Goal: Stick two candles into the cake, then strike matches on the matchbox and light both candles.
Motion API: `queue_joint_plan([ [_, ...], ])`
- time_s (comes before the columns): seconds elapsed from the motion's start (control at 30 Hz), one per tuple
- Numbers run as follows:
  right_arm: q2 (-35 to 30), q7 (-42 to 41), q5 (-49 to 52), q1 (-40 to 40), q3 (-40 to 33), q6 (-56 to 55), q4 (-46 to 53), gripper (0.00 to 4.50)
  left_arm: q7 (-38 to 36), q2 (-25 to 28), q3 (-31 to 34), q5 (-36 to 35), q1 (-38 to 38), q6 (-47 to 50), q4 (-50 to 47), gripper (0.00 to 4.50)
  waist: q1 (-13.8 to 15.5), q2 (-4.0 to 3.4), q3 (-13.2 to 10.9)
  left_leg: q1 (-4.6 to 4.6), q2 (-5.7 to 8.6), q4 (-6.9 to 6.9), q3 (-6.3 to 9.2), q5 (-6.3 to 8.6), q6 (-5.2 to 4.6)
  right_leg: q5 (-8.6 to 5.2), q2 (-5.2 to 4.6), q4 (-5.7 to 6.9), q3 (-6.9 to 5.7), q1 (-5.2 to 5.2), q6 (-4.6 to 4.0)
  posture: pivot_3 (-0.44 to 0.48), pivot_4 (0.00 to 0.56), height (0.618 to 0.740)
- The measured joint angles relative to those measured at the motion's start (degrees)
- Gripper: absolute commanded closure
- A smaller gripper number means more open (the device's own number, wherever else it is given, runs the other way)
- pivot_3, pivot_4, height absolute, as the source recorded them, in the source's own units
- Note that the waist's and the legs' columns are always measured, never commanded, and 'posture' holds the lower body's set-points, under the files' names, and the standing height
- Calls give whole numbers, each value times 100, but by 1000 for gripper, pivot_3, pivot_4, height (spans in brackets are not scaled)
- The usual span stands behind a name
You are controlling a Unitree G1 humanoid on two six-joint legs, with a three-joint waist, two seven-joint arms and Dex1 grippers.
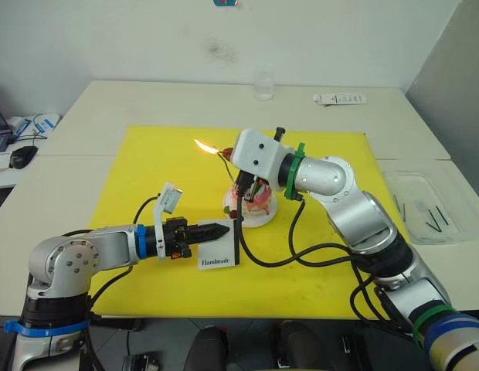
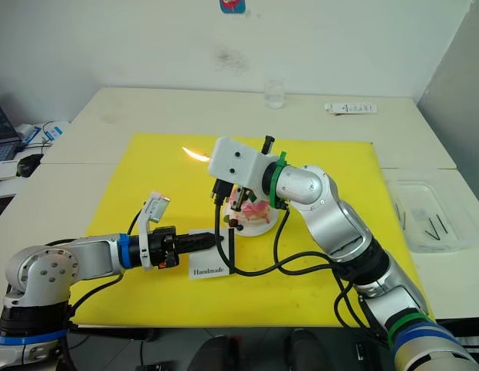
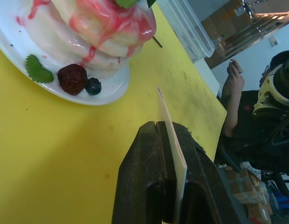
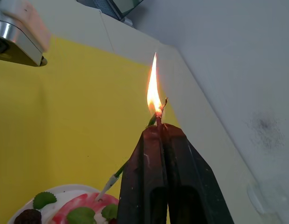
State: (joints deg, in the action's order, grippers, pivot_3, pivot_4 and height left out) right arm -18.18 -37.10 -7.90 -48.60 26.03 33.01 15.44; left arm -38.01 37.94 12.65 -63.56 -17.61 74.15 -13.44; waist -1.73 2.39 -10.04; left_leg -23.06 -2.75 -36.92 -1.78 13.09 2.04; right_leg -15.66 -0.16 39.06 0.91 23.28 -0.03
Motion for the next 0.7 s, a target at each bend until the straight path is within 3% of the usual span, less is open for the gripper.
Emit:
queue_joint_plan([
  [0.7, 46, -7, -219, -22, -1, -253, -227, 4489, 45, -29, 19, -76, -4, 33, 0, 4500, 0, 0, 0, 0, 0, 2, 0, 0, 0, -1, -1, -1, 0, 1, 1, 0, 150, 740],
])
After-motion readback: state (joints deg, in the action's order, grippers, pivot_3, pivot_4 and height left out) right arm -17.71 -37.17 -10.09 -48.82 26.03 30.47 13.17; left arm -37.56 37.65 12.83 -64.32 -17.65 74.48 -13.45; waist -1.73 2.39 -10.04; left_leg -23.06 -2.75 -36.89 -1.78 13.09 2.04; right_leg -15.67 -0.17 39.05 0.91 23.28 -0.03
